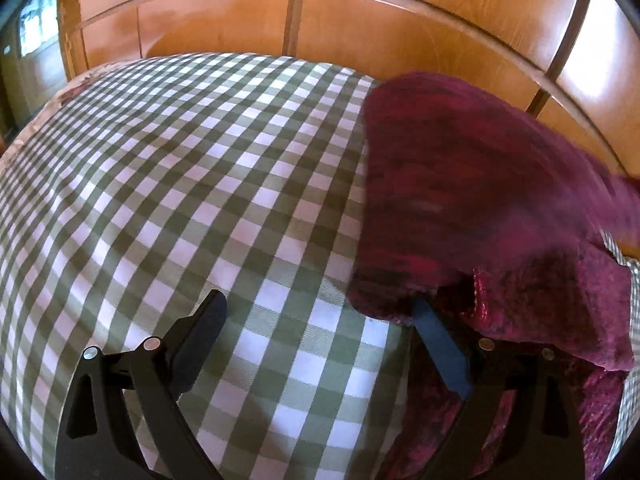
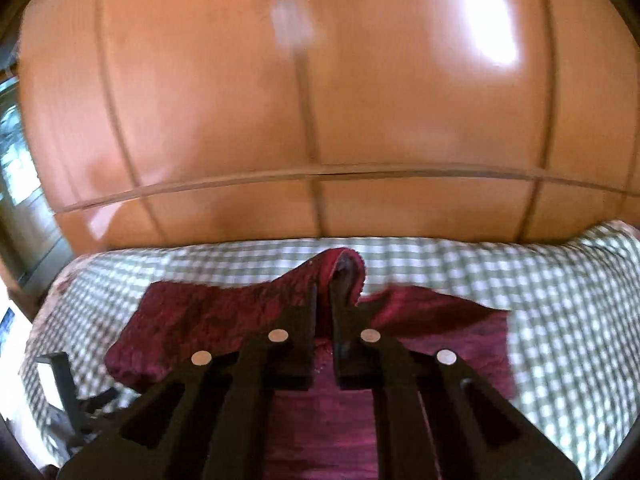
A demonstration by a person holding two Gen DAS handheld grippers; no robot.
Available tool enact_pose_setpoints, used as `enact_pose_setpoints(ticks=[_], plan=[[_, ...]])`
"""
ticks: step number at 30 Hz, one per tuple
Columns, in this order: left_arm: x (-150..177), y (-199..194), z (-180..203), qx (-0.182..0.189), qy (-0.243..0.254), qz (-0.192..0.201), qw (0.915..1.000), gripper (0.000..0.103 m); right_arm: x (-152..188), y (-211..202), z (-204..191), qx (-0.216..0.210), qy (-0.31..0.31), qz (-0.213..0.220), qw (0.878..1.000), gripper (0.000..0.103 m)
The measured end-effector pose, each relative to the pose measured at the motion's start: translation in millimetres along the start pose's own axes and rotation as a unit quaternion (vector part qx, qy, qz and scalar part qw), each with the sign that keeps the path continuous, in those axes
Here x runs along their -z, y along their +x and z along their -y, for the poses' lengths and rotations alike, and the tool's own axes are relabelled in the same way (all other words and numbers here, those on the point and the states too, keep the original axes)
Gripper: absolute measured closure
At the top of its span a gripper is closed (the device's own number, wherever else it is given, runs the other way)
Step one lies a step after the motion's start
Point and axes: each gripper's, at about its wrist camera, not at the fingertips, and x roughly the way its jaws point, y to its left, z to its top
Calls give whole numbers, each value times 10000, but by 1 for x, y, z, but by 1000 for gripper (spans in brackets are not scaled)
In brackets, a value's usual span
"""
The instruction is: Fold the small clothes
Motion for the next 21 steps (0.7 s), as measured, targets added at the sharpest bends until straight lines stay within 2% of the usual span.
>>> enact_pose_setpoints(ticks=[9, 14, 16, 20, 21], plan=[[-1, 2, 20, 15, 160, -44, 9999, 10, 39, 7, 80, 895, 247, -292, 9953, 99], [4, 8, 27, -33, 283, -111, 9995, 10, 75, 27, 113, 1178, 590, -729, 9886, 100], [6, 4, 28, 8, 310, -92, 9995, 11, 89, 36, 126, 1088, 856, -904, 9862, 100], [10, -16, 24, 221, 292, 145, 9992, 12, 99, 29, 139, 704, 1196, -795, 9871, 98], [12, -24, 24, 283, 311, 247, 9988, 12, 100, 26, 140, 668, 1220, -775, 9872, 92]])
